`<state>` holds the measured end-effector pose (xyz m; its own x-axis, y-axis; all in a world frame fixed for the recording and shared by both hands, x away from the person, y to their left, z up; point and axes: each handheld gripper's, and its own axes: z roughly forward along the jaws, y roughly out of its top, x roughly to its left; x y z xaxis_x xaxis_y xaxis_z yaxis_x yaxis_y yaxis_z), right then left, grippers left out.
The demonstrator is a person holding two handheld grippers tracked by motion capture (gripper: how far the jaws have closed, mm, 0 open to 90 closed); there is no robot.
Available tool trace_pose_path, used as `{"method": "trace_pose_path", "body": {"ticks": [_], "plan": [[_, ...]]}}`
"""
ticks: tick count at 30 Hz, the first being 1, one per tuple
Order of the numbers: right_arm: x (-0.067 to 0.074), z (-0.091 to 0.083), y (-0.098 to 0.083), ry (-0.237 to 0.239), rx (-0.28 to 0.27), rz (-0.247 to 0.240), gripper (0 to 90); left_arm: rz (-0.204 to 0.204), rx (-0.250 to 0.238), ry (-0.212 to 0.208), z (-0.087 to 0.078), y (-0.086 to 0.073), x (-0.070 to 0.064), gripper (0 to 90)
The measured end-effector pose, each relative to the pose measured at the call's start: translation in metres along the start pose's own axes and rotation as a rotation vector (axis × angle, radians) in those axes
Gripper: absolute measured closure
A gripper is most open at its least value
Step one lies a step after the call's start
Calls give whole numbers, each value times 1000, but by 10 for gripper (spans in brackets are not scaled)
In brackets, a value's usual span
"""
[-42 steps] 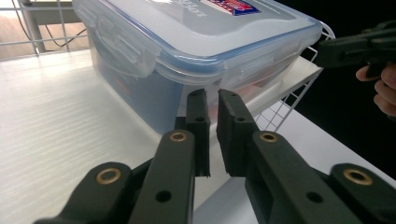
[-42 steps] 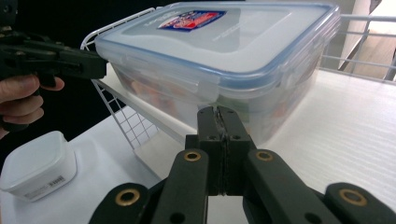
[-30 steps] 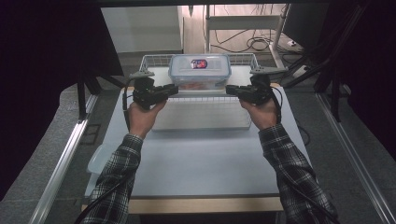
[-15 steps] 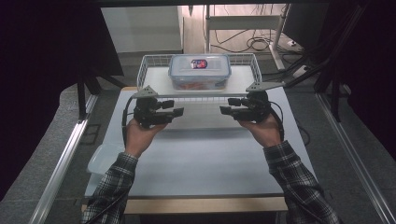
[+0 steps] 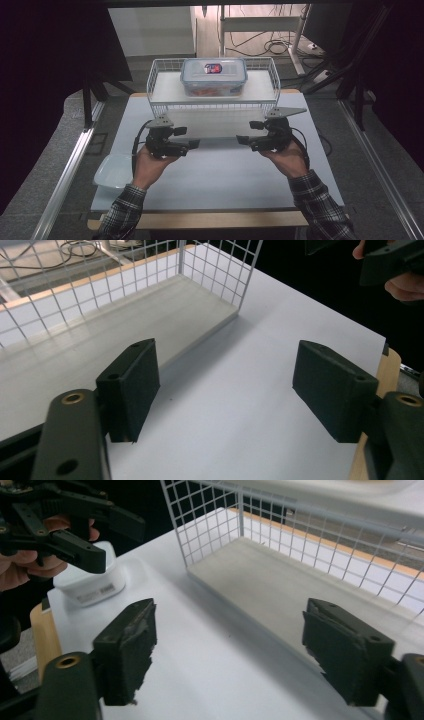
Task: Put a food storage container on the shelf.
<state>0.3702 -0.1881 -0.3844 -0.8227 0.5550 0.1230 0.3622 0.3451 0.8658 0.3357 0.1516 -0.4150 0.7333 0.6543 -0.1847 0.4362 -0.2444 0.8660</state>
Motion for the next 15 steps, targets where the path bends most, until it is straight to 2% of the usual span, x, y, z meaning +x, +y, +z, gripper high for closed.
{"method": "trace_pose_path", "body": {"ticks": [5,10,12,15], "plan": [[6,0,-14,0,1,-34,115,7,11,9,3,-10,-10,201],[7,0,-25,0,5,-28,56,9,20,14,2,-22,-15,160],[9,0,-28,-14,7,-36,39,12,30,15,1,-26,-18,134],[13,0,-35,-9,11,-36,27,13,22,4,-1,-35,-20,103]]}}
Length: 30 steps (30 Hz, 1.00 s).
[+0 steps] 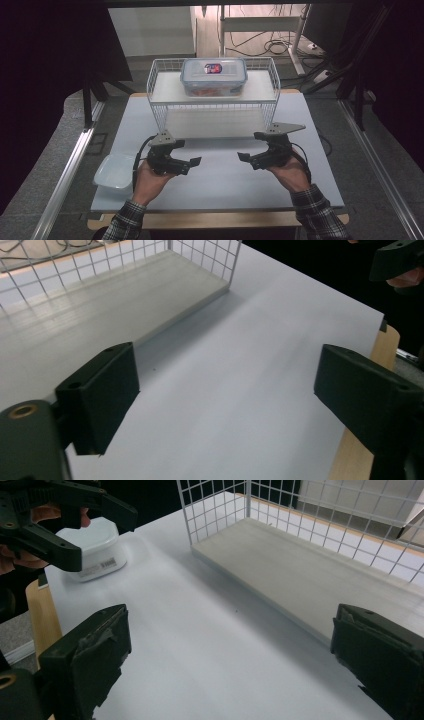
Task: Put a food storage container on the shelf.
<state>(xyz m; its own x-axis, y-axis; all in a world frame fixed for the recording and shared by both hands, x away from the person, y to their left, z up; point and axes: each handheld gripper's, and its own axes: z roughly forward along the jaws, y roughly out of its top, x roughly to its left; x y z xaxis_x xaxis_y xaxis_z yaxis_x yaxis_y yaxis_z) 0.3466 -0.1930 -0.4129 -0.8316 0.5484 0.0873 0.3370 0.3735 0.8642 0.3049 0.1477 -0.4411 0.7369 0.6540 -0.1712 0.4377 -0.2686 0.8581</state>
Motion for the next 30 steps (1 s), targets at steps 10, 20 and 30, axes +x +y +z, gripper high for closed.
{"method": "trace_pose_path", "body": {"ticks": [10,20,30], "plan": [[7,-2,-25,7,-4,11,30,11,-61,-2,-3,-30,-5,58],[14,-4,-46,-18,-3,14,30,-13,-78,-26,-3,-48,-11,65],[25,-4,-68,-30,11,-12,43,63,24,21,4,-70,-27,75]]}}
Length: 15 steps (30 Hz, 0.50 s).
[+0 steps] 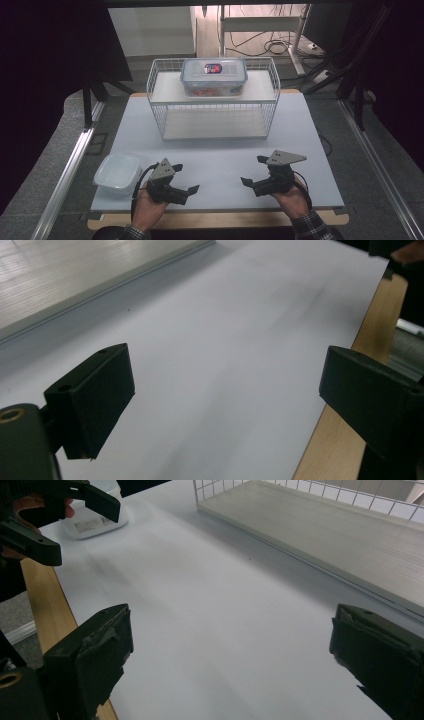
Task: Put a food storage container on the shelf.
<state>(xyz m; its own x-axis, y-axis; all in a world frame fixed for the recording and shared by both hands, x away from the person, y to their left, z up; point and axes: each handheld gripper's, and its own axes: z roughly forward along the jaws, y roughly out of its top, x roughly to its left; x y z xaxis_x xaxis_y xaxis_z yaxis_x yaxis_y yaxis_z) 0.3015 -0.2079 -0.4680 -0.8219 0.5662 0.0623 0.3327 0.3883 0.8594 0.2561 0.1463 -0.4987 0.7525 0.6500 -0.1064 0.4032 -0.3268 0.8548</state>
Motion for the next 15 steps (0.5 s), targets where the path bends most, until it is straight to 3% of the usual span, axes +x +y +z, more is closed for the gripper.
{"method": "trace_pose_path", "body": {"ticks": [4,10,15], "plan": [[2,-1,-9,-9,5,3,49,30,35,20,6,-10,-3,69],[2,3,-21,-21,71,-1,53,45,93,20,17,-18,-4,50],[0,4,-23,-29,87,1,54,17,152,26,20,-15,-5,50]]}}
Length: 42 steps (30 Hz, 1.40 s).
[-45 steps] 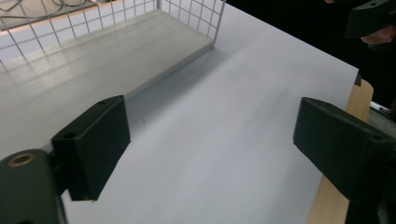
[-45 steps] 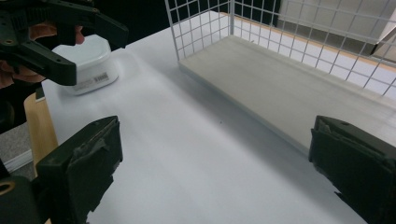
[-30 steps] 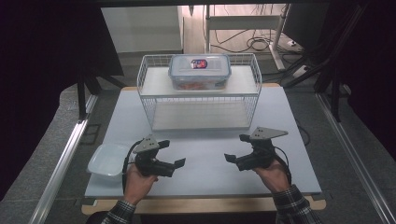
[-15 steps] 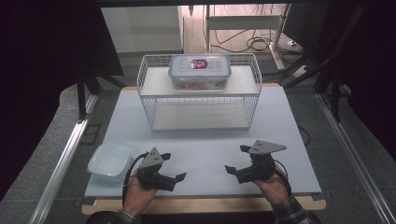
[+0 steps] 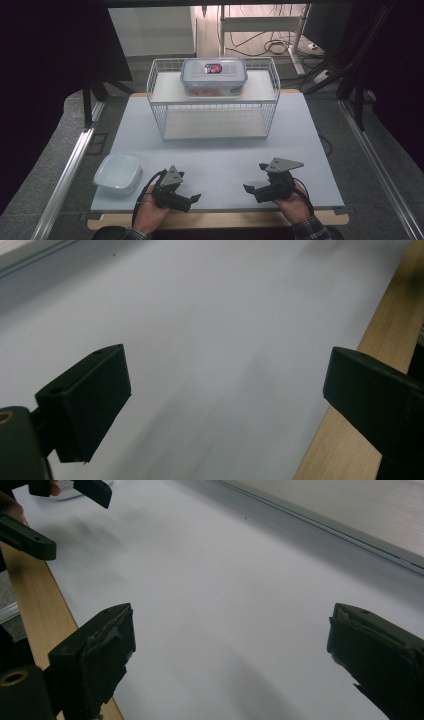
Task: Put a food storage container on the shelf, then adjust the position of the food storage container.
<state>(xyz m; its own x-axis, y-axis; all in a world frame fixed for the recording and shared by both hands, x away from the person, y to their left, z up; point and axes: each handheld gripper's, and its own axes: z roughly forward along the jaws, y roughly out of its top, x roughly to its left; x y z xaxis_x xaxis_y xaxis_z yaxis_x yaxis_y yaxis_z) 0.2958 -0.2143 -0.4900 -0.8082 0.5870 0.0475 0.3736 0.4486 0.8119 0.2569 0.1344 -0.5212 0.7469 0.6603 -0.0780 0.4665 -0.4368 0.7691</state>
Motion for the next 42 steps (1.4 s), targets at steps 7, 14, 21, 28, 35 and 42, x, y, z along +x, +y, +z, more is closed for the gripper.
{"method": "trace_pose_path", "body": {"ticks": [7,14,21,28,35,42], "plan": [[-5,0,-1,-14,8,4,69,-19,7,25,-5,10,1,219],[-1,5,-2,14,36,-24,83,-61,-31,-14,-23,12,16,439],[-3,6,-3,15,39,-17,88,-92,-69,39,-47,10,33,748],[-7,8,-5,22,48,11,93,-114,-80,92,-60,8,45,865],[-8,10,-7,33,72,3,93,-154,-95,184,-77,0,66,897],[-7,14,-8,47,92,-6,93,-190,-93,271,-94,-12,86,900]]}}
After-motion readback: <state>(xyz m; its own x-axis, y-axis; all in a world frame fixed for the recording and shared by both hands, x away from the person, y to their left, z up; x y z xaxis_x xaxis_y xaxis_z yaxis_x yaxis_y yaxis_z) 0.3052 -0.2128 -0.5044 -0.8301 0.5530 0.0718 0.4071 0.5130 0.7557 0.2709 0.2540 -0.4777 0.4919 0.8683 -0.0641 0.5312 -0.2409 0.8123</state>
